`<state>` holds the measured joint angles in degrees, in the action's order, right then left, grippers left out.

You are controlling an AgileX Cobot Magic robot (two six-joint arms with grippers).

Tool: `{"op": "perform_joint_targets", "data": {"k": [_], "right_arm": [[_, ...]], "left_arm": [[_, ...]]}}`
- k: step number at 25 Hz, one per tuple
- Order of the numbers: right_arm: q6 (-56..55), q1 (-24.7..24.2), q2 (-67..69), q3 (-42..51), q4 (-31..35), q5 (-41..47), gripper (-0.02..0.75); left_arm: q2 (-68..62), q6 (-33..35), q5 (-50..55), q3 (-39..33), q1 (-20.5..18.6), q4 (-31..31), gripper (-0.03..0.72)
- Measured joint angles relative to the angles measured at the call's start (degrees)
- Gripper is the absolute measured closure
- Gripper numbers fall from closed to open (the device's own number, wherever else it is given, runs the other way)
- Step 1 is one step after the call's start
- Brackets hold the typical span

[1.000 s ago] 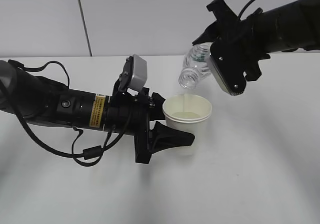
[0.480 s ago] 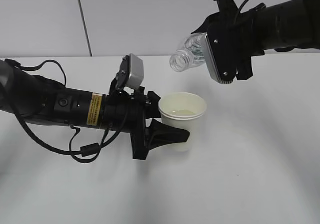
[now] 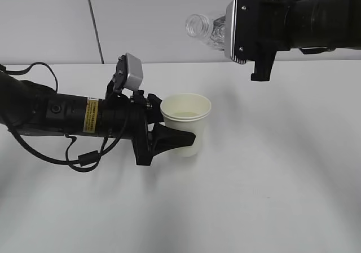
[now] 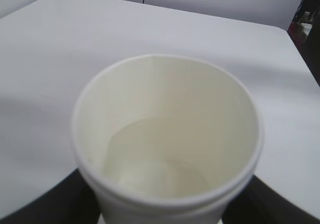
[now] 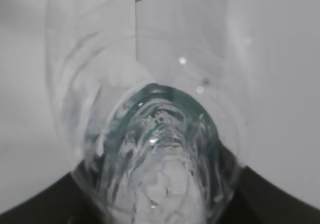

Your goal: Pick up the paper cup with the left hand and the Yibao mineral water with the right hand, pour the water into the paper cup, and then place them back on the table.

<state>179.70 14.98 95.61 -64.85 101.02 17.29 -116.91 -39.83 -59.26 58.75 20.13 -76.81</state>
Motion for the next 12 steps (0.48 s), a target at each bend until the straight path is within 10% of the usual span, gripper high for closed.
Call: {"op": "perform_joint_targets", "data": {"k": [12], "right_arm": [[-20.2,0.0,0.0,0.0,1.6,-0.9,0.35]], "left_arm": [[0.0,2.7,3.3,0.0,-0.3,4.9,0.273]]}}
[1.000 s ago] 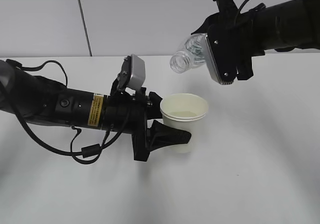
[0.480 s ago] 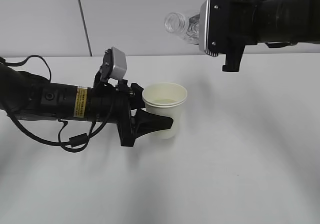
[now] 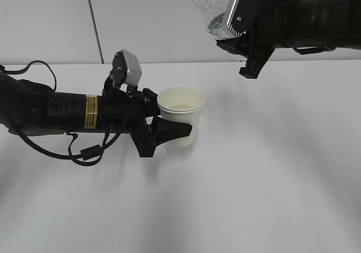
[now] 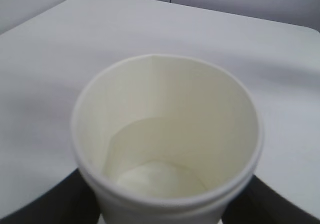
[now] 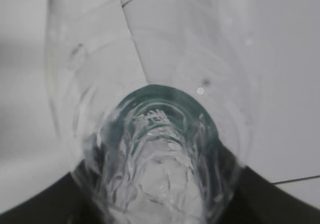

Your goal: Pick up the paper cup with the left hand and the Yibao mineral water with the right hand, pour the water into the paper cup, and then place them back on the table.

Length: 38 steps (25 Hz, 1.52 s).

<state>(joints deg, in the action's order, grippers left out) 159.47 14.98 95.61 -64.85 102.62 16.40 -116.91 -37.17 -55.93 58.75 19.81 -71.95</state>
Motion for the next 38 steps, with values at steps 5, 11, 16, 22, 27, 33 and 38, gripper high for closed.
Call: {"op": "perform_joint_targets", "data": {"k": [5,11,16,22,27,33,38], "right_arm": [[-17.5,0.0,0.0,0.0,0.1,1.0,0.35],[-31.8,0.0,0.0,0.0,0.1,5.0,0.35],[-41.0,0.0,0.0,0.0,0.1,5.0,0.35],[-44.3,0.0,0.0,0.0,0.1,4.8,0.35],[-45.6,-1.6,0.0,0.0,0.1,4.6,0.35],[-45.8,-4.0,0.0,0.0,0.1,4.6,0.35],[-45.9,-6.1,0.0,0.0,0.1,4.6,0.35]], "left_arm": [[0.0,4.8,2.3,0.0,0.0,5.4,0.273],[0.0,7.0,3.3,0.0,-0.1,10.0,0.273],[0.0,7.6,4.5,0.0,-0.2,11.2,0.273],[0.0,8.3,4.8,0.0,-0.7,13.2,0.273],[0.0,11.6,5.1,0.0,-1.1,14.8,0.273],[-0.1,16.2,6.7,0.0,-1.2,16.4,0.273],[-1.8,16.7,6.7,0.0,-1.2,17.2,0.273]]}}
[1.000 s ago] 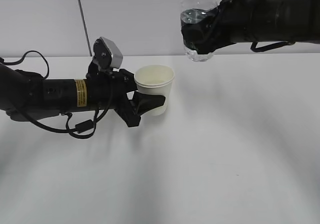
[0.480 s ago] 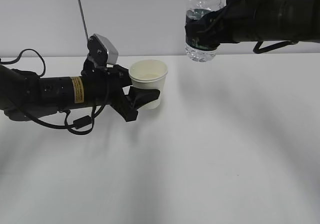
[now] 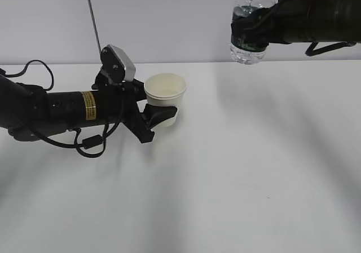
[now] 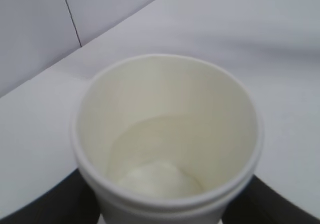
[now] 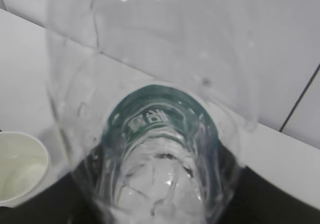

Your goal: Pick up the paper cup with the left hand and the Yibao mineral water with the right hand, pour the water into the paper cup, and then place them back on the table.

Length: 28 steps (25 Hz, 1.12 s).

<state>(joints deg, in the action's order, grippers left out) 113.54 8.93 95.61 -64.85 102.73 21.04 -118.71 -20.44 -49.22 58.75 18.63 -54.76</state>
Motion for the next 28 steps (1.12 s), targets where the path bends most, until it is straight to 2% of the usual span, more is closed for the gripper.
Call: {"op": "perform_joint_targets", "data": {"k": [9,23,28], "right_arm": [[0.0,-0.9,0.0,0.0,0.0,0.0,0.35],[0.0,-0.9,0.0,0.0,0.0,0.0,0.35],[0.0,-0.9,0.0,0.0,0.0,-0.1,0.35]], "left_arm": [[-4.7,1.1,-3.9,0.0,0.0,5.0,0.273],[-8.5,4.6,-6.3,0.0,0.0,8.3,0.273],[-9.4,4.7,-7.2,0.0,0.0,8.5,0.228]]}}
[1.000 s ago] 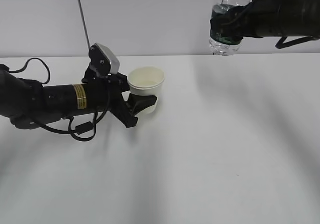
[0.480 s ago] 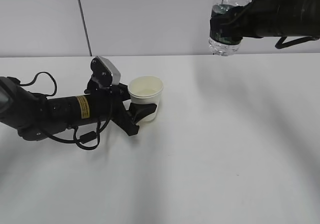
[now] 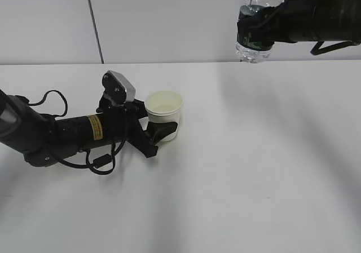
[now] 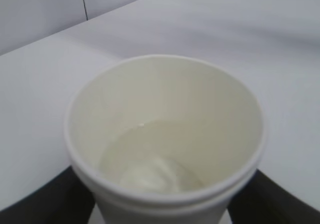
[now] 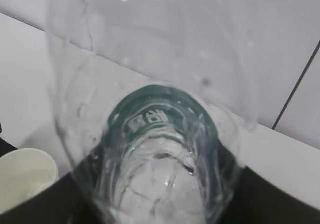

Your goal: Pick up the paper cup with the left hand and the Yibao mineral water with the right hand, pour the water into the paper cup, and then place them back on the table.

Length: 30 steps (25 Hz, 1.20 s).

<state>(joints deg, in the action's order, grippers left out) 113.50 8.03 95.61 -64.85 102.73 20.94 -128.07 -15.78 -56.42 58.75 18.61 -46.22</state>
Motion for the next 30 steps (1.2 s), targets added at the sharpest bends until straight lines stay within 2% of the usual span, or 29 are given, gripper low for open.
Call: {"op": "perform_joint_targets", "data": {"k": [4,7,18,30], "right_arm": [[0.0,0.0,0.0,0.0,0.0,0.0,0.35],[0.0,0.0,0.0,0.0,0.0,0.0,0.35],[0.6,0.0,0.0,0.0,0.0,-0.1,0.35],[0.7,0.0,0.0,0.0,0.0,-0.1,0.35]], "left_arm": [[-0.2,0.0,-2.2,0.1,0.0,0.2,0.154],[-0.2,0.0,-2.6,0.1,0.0,0.2,0.137],[0.7,-0.7,-2.5,-0.2,-0.8,-3.2,0.133],[8.6,-3.3,-0.7,-7.3,-6.2,-8.8,0.133]]}}
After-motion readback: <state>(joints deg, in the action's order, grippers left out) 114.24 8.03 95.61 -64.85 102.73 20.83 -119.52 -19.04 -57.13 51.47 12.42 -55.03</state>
